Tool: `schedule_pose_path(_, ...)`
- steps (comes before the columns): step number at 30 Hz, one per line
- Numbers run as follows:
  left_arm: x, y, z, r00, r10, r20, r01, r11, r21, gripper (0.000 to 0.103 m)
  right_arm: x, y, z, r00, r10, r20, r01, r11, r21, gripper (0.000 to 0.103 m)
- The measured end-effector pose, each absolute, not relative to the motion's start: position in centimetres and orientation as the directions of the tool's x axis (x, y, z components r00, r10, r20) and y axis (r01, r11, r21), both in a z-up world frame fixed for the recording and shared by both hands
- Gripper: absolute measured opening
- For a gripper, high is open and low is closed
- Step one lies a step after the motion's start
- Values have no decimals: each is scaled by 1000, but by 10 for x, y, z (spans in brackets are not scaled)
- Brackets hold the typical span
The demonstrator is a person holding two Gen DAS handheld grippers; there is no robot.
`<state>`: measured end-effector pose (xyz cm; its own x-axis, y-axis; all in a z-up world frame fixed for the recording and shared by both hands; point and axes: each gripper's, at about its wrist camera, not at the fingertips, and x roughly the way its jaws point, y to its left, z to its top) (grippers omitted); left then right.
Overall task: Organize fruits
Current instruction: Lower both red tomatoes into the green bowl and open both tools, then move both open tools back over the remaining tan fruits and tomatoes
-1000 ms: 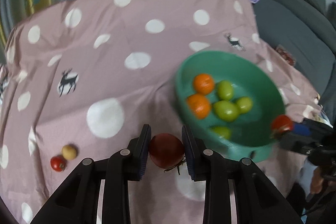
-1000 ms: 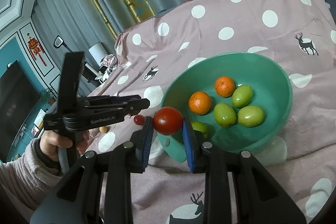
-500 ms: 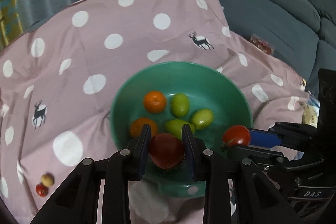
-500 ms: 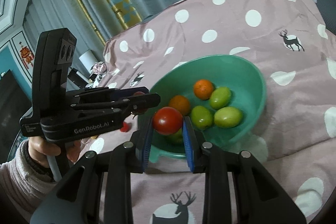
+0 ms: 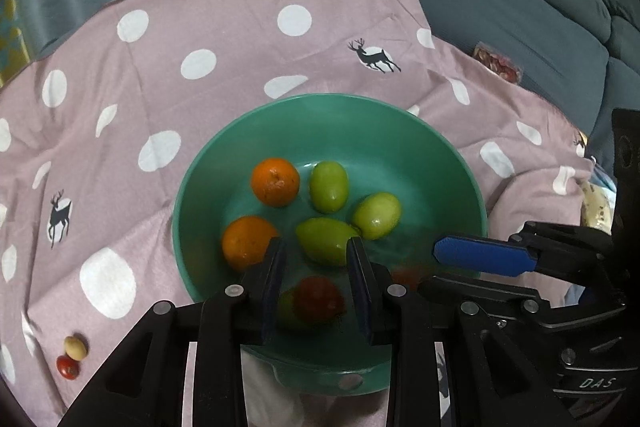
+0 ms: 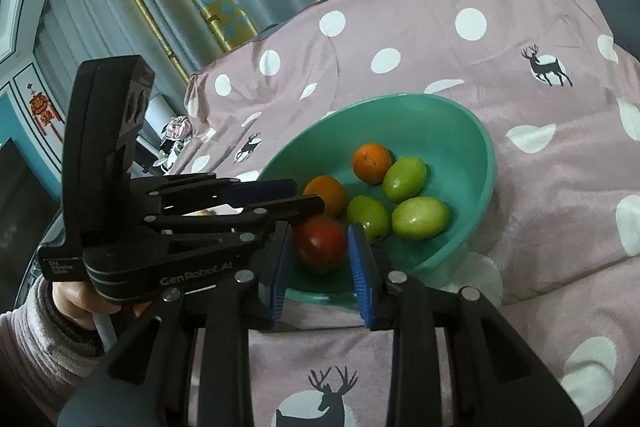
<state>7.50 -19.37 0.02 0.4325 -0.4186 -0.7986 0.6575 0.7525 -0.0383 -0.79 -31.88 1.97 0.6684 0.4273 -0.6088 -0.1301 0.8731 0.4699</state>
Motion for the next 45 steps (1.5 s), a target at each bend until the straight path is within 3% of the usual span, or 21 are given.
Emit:
schedule_pose_path(3,74,-194,0,436,-409,-802,655,755,-29,37,-9,-322,19,670,421,-611,-119,874,472,34)
schedule_pose_path(5,73,-190,2,445,-408,-797,649,760,-26,61,-10,-322,21,673,419,-610,-118,874,471,35)
schedule_pose_path(8,69,-175,9,458,-418,-784,626,778,-50,74,-15,-322,23,677,419,-605,-121,874,470,37)
schedule_pose_path(14,59,-109,13,508,-366,-780,504,860,-76,82,-28,-316,29,668,434,-605,-151,874,461,42)
schedule_pose_path(25,7,51,-13,539,-171,-825,123,985,-123,92,-52,-270,33,575,518,-633,-278,852,445,66)
schedule_pose_path(29,-15,83,-13,563,-130,-816,46,991,-126,99,-55,-240,28,512,547,-662,-333,837,434,67)
schedule_pose_path(41,-37,119,-31,546,-250,-800,-7,953,-303,101,-57,-167,29,396,563,-726,-441,809,388,68)
schedule_pose_path(45,-40,124,-32,574,-247,-781,3,954,-299,102,-56,-162,28,394,546,-739,-433,820,375,69)
